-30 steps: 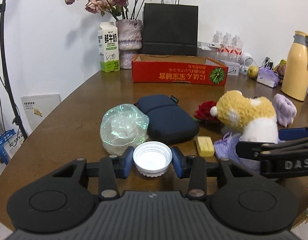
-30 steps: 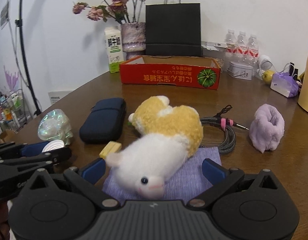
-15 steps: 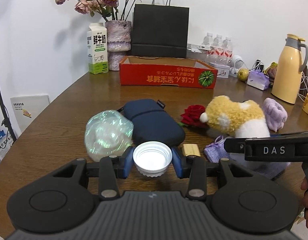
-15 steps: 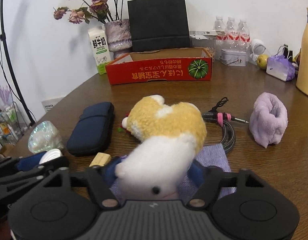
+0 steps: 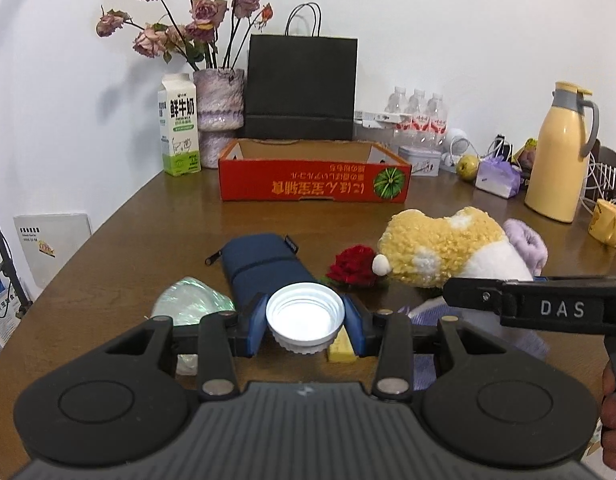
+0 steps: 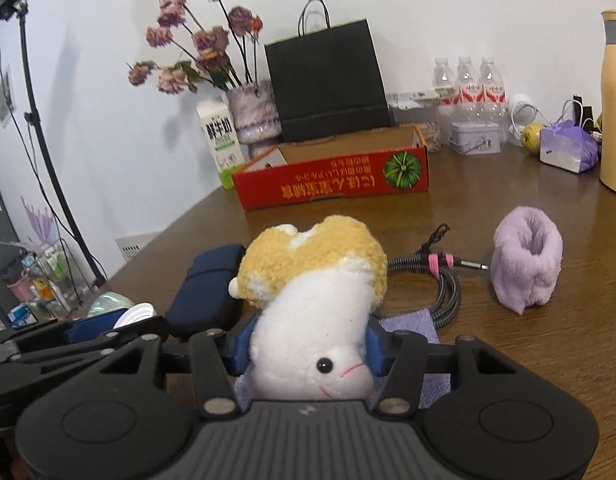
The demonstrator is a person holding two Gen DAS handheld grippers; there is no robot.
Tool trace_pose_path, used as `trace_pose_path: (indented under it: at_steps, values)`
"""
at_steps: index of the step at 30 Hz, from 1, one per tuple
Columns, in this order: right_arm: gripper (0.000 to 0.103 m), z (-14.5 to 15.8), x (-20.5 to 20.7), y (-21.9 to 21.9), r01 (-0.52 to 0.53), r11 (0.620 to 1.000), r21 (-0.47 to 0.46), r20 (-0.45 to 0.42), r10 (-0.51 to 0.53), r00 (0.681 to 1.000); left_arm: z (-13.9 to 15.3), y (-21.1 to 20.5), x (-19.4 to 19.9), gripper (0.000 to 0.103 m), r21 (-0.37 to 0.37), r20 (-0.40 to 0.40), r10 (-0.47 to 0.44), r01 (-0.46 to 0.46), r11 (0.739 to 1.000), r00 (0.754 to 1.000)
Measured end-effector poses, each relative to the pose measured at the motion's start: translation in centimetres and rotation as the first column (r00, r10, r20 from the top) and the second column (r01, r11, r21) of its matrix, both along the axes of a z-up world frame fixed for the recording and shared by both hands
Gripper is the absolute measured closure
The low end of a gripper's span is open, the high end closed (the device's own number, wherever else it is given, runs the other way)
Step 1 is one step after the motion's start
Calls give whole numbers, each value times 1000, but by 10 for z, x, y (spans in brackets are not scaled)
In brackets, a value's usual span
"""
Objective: Organize objects
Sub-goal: 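Carry the cap and the plush toy with both grippers over the red cardboard box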
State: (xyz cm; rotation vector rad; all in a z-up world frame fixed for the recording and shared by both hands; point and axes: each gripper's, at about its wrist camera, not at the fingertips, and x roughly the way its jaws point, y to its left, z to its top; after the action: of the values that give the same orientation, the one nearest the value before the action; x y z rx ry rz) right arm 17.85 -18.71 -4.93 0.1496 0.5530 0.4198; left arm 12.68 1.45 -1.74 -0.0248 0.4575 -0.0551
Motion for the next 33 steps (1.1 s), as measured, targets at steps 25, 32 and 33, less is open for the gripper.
trace_pose_path:
  at_steps: [25, 32, 33]
  values:
    - [51, 67, 68, 6, -22, 999, 30, 161, 17, 987, 94, 12, 104, 62, -24, 80, 67, -65, 998, 995]
    - [51, 87, 111, 17, -37, 999, 12, 183, 34, 983, 112, 12, 154, 62, 1, 64, 76, -76, 997, 995]
    - [51, 90, 119, 19, -39, 999, 12, 181, 36, 983, 114, 11, 161, 62, 11, 64, 80, -80, 997, 995]
